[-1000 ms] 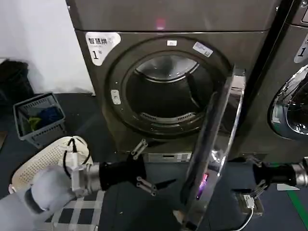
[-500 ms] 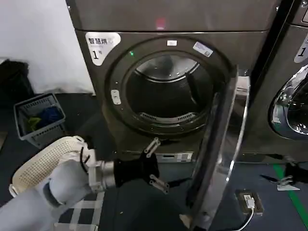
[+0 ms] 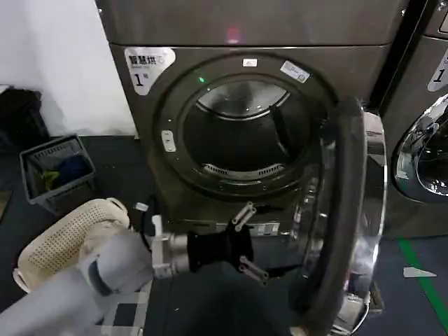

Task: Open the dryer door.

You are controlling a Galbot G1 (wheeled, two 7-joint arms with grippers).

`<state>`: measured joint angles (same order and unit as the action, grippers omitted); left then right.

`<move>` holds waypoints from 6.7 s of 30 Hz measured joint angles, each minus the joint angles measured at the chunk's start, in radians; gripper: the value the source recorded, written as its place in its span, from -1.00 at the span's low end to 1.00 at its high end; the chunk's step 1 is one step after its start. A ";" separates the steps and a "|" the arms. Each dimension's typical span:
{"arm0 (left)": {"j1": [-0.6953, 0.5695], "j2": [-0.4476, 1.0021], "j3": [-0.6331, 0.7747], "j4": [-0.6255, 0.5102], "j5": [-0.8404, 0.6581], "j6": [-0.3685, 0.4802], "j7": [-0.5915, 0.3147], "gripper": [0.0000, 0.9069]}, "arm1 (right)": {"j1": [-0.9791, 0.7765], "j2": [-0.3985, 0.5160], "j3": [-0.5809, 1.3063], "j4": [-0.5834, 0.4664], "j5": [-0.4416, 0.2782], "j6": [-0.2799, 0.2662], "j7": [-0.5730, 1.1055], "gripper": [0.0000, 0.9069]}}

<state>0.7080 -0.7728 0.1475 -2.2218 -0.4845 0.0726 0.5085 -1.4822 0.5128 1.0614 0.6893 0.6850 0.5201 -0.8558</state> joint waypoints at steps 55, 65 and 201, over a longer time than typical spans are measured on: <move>-0.220 -0.391 0.284 0.288 0.073 0.022 -0.027 1.00 | -0.584 0.560 0.718 0.428 -0.537 -0.626 0.922 1.00; -0.262 -0.471 0.313 0.364 0.105 0.021 -0.095 1.00 | -0.592 0.577 0.731 0.446 -0.531 -0.627 0.908 1.00; 0.293 0.184 -0.152 0.162 0.102 -0.051 -0.225 1.00 | -0.601 0.641 0.700 0.611 -0.409 -0.651 0.849 1.00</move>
<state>1.0012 -0.5890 -0.0044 -2.0602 -0.3828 0.0212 0.2838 -2.0836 1.1539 1.7612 1.3003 0.2765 -0.1311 -0.0069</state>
